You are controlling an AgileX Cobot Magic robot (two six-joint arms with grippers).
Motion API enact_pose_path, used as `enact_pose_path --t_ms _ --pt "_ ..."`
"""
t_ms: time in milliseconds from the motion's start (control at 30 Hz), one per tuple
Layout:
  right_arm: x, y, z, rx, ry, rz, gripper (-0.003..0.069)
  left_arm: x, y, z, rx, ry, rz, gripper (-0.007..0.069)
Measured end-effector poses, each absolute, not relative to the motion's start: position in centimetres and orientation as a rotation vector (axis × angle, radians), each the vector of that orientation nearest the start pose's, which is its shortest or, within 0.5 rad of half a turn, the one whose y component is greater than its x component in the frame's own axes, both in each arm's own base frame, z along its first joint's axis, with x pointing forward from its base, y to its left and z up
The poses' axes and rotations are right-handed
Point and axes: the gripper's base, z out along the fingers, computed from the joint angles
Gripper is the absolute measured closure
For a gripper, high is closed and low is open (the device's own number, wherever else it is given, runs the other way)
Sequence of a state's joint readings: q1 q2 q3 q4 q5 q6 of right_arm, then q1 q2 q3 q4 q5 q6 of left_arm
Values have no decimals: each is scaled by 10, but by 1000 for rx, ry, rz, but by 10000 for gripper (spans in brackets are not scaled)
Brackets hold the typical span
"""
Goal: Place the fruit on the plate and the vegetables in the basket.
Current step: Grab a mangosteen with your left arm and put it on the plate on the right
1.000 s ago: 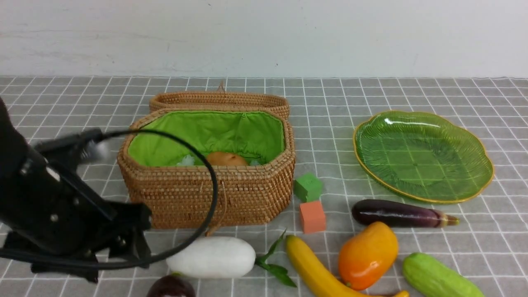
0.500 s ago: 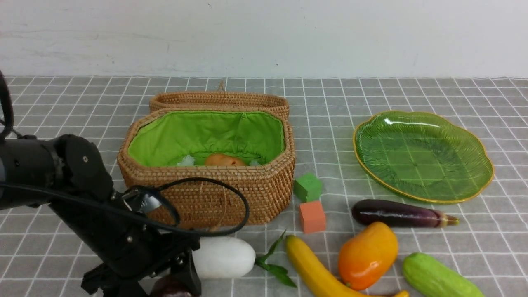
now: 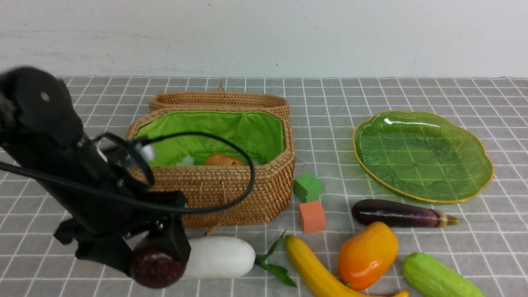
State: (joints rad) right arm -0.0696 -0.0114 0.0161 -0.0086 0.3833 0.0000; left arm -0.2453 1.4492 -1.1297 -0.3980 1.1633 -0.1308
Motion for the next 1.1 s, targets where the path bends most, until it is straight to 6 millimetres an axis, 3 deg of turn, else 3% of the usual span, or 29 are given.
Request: enact_pose_path --t_ms 33,167,233,267,300,367,467,533,600,667,700,733,800,833,867,1000,1067,1100 --pt "52 -4 174 60 1871 -57 417 253 -97 292 -11 2979 -612 50" --pt "52 -4 174 60 1871 -57 417 247 -98 385 81 2671 -708 50" --pt "52 -4 174 60 1871 -57 417 249 -100 409 104 2566 -735 50" --pt "52 -4 174 60 1871 -57 417 257 -104 441 158 2416 -760 50" --pt "52 -4 174 60 1871 -57 417 263 -108 458 190 2346 -764 50" --pt "52 -4 174 60 1871 -57 417 272 -115 475 234 2281 -770 50" --pt "52 -4 174 60 1871 -57 417 305 -150 488 344 2212 -806 50" --pt "52 -4 174 60 1871 -57 417 329 -183 475 411 2208 -831 50" --pt "52 -4 174 60 1871 -57 417 357 -228 446 474 2198 -855 50" --pt "52 -4 174 60 1871 -57 417 367 -248 432 497 2178 -866 50" --pt "52 -4 174 60 1871 -57 417 381 -285 408 546 2109 -875 50" --pt "52 -4 174 60 1871 -57 417 387 -304 393 575 2075 -873 50" --pt "52 -4 174 60 1871 -57 417 392 -321 376 604 2046 -873 50" --pt "52 -4 174 60 1871 -57 417 397 -346 347 657 2018 -863 50" --pt "52 -4 174 60 1871 -57 417 397 -349 343 663 2016 -861 50" --pt "52 -4 174 60 1871 -57 417 407 -388 261 747 2054 -839 50" --pt "52 -4 174 60 1871 -57 417 413 -392 240 725 2082 -840 50" --pt "52 -4 174 60 1871 -57 417 413 -392 238 718 2083 -841 50"
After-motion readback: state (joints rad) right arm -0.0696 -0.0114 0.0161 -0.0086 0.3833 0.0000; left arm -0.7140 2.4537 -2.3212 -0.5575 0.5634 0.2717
